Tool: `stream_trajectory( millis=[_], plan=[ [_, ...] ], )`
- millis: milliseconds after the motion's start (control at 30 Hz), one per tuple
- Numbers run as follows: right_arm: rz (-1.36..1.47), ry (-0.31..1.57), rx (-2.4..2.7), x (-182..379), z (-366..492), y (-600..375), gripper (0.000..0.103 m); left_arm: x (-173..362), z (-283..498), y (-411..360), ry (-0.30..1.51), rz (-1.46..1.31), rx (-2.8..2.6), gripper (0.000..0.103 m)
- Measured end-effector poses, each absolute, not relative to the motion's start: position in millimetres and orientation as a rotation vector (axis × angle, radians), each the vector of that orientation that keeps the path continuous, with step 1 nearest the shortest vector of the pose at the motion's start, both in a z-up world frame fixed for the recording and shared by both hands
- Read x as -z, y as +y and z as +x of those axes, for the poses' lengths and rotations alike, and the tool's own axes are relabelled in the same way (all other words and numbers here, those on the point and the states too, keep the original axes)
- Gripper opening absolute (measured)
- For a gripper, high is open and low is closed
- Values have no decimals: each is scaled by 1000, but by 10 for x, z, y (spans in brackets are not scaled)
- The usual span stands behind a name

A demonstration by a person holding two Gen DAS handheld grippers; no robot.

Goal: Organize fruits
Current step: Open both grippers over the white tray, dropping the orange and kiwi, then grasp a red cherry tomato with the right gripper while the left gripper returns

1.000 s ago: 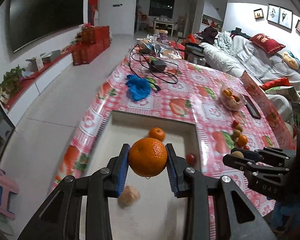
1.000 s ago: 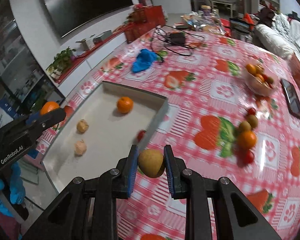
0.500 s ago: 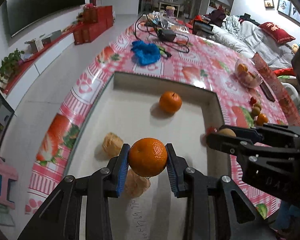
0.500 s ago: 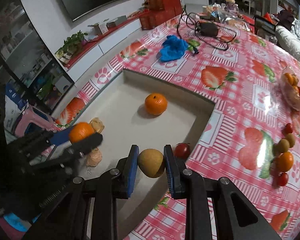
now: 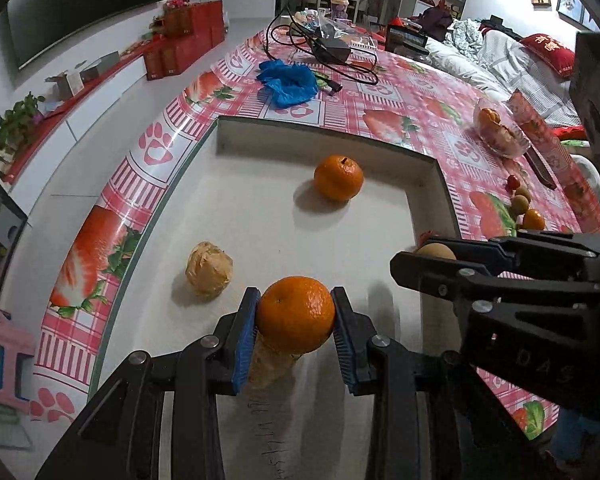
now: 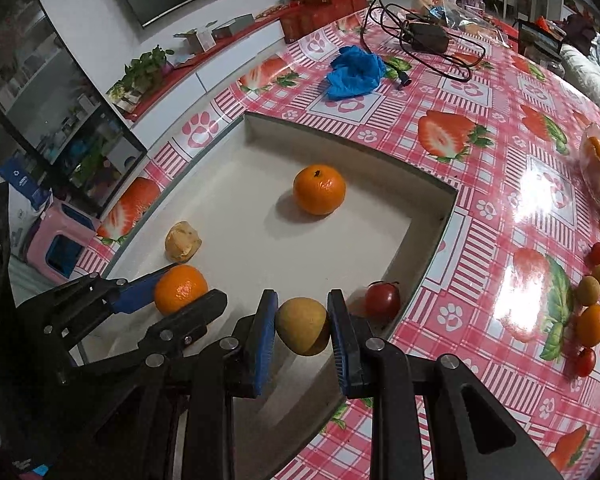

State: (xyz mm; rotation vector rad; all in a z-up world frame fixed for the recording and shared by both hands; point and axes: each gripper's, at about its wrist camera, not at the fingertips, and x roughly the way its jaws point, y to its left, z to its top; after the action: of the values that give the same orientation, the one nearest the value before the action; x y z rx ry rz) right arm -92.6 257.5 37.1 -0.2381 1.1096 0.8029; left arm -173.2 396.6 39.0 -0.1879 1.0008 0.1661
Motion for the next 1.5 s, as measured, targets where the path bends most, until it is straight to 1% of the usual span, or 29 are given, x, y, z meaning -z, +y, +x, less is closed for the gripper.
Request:
stream_trajectory(
  millis=[100,133,167,233,267,333,367,400,467,567,633,667,800,967,1200,1500],
  plan=[
    [-238,1113,-805,-367,-924,2576,27,-389,-1739,3962,1004,-184,-164,41],
    [-237,1118,-807,-363,-924,2576,27,-392,-1740,3955,1005,-183,-162,48],
    [-235,1123,-810,-360,-921,2574,27,-397,-1744,3951,1004,-182,-164,60],
    [-225,1128,-812,-363,-919,2565,27,-412,-1755,3943,990,-181,-168,73],
    [-222,1129,-814,-366,-920,2563,27,-425,-1765,3938,984,-181,-167,77],
    [-218,1128,-817,-385,-927,2559,28,-447,-1775,3928,981,-181,-161,80],
    [-217,1127,-817,-393,-931,2558,38,-453,-1776,3924,985,-172,-176,80],
    [-222,1122,-807,-403,-936,2557,57,-456,-1780,3920,987,-168,-182,81],
    [-226,1095,-784,-448,-939,2529,71,-457,-1785,3925,993,-175,-178,82],
    [-194,1100,-800,-491,-931,2483,71,-454,-1795,3923,1004,-185,-181,82],
    [-196,1091,-792,-514,-941,2447,88,-473,-1817,3902,1004,-187,-177,82],
    [-192,1083,-789,-529,-951,2414,101,-490,-1832,3883,1002,-185,-173,82],
    [-186,1069,-777,-569,-965,2269,102,-551,-1852,3768,1002,-164,-152,82],
    [-154,1066,-700,-548,-906,1865,102,-672,-1837,3558,990,-135,-116,82],
    [-42,1109,-501,-399,-667,1012,102,-833,-1724,3095,978,-73,-36,82],
    [-5,1162,-321,-88,-527,219,102,-795,-1548,2545,1015,-1,45,82]
  ],
)
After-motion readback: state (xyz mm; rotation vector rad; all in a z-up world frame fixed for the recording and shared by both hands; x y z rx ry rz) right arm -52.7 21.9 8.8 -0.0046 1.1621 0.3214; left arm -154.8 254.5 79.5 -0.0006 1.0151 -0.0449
